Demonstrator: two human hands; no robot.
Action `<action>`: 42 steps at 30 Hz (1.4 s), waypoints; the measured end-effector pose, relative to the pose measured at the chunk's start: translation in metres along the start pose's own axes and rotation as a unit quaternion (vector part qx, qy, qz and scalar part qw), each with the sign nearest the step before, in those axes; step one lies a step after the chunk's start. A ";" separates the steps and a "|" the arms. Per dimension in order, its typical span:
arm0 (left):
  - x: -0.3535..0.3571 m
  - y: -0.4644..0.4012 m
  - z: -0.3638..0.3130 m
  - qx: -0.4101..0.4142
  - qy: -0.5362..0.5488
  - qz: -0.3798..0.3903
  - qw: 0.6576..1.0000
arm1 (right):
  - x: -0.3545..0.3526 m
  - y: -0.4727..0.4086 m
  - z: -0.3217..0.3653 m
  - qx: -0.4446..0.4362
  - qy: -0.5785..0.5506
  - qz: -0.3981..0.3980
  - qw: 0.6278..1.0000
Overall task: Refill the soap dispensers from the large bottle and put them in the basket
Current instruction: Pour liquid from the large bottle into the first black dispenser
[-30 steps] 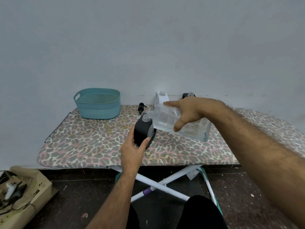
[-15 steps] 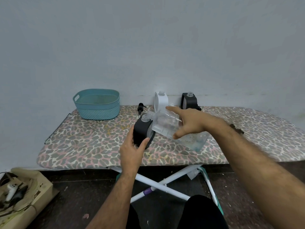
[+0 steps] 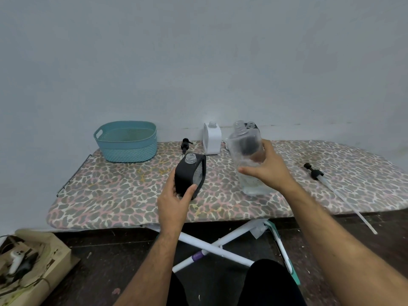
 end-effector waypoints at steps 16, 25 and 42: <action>0.000 0.001 -0.004 -0.008 -0.002 -0.003 1.000 | 0.026 -0.003 -0.035 0.099 -0.097 -0.179 0.974; 0.000 0.002 -0.005 -0.010 -0.004 -0.003 1.000 | 0.030 0.000 -0.046 0.095 -0.085 -0.175 0.976; 0.001 0.001 -0.003 -0.008 0.005 0.011 1.000 | 0.052 0.039 0.029 -0.199 -0.030 -0.221 0.954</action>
Point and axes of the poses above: each hand's wrist, its own y-axis away from the middle knuckle, its own x-axis out of the palm, z = x × y, the point moved 2 cm from there along -y, towards the middle knuckle
